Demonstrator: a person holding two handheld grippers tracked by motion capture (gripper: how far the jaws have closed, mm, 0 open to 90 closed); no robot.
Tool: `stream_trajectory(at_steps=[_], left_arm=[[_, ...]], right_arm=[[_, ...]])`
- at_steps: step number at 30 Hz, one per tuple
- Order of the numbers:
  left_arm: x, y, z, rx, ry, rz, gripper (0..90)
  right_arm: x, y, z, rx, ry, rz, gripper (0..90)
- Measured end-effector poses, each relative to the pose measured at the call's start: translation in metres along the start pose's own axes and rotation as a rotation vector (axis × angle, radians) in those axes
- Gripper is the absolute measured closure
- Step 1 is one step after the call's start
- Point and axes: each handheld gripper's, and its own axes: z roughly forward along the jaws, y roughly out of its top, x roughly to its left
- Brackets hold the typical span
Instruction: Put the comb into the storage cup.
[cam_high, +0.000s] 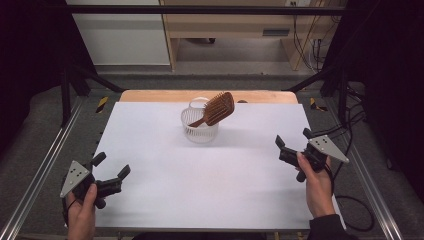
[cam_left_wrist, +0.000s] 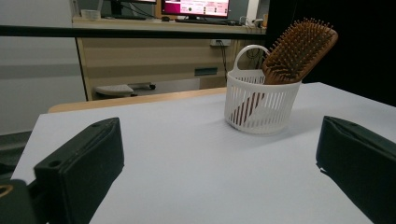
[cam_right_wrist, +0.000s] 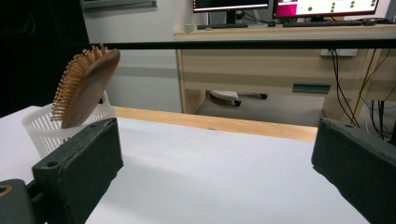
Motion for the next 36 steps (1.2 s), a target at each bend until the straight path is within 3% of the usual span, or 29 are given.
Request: stream_trajectory(at_steps=[19, 36], left_arm=[[-0.001, -0.001, 0.001, 0.006, -0.005, 0.017, 1.1], [-0.002, -0.001, 0.002, 0.009, -0.009, 0.024, 1.1]], right_arm=[[-0.013, -0.025, -0.016, 0.023, -0.015, 0.015, 2.8], [-0.013, -0.042, -0.024, 0.048, -0.003, 0.012, 2.7]])
